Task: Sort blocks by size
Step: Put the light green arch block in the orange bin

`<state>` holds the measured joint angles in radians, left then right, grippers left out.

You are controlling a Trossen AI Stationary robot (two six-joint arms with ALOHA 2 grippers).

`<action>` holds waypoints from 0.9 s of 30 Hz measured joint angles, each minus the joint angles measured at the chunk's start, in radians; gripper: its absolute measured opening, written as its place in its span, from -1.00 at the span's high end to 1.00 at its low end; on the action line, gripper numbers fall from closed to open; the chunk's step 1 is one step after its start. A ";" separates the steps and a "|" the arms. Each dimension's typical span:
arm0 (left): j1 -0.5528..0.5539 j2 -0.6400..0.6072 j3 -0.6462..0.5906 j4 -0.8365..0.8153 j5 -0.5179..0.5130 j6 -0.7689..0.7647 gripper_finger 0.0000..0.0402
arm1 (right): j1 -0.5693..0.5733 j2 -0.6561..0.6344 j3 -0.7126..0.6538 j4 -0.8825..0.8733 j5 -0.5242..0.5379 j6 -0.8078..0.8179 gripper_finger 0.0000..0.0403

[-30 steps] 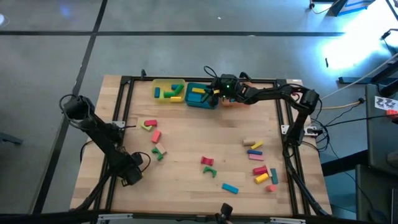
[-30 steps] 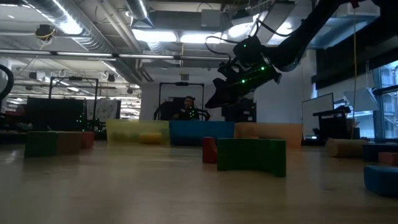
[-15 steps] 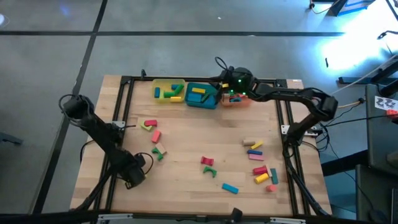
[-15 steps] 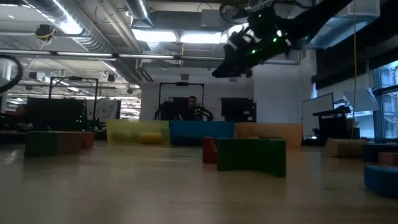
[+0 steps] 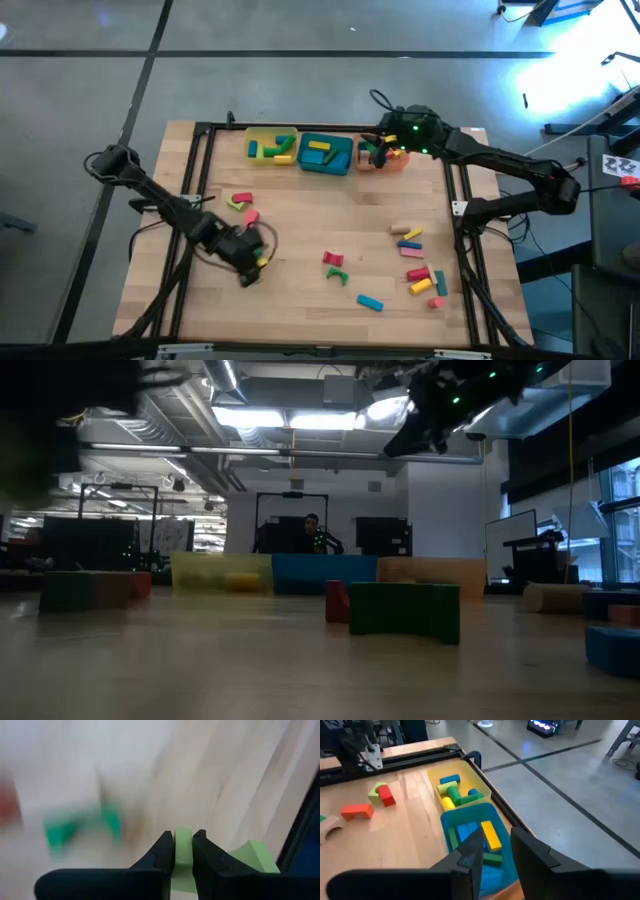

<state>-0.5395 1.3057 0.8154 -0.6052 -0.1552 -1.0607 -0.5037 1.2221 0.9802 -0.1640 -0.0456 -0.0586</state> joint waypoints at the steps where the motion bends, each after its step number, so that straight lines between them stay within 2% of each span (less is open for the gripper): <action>1: 0.032 -0.001 0.000 0.059 -0.047 0.059 0.85 | 0.000 -0.020 0.000 -0.007 0.000 0.000 0.50; 4: 0.141 0.007 0.000 0.277 -0.149 0.301 0.84 | 0.000 -0.076 0.000 -0.020 -0.030 0.027 0.50; 8: 0.286 0.039 0.000 0.603 -0.159 0.656 0.85 | 0.000 -0.133 0.000 -0.020 -0.133 0.142 0.50; 12: 0.419 0.086 0.000 0.836 -0.143 0.879 0.85 | 0.012 -0.168 0.000 -0.023 -0.305 0.237 0.50; 17: 0.570 0.171 0.000 1.029 -0.107 0.973 0.82 | 0.077 -0.206 0.000 -0.026 -0.464 0.310 0.50; 23: 0.722 0.341 0.009 1.281 -0.040 0.982 0.82 | 0.185 -0.247 0.000 -0.025 -0.472 0.349 0.50; 27: 0.795 0.487 0.110 1.367 -0.002 0.953 0.84 | 0.250 -0.255 0.000 -0.025 -0.471 0.350 0.50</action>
<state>0.2552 1.7923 0.9256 0.7616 -0.1575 -0.1073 -0.2537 0.9672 0.9802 -0.1890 -0.5168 0.2915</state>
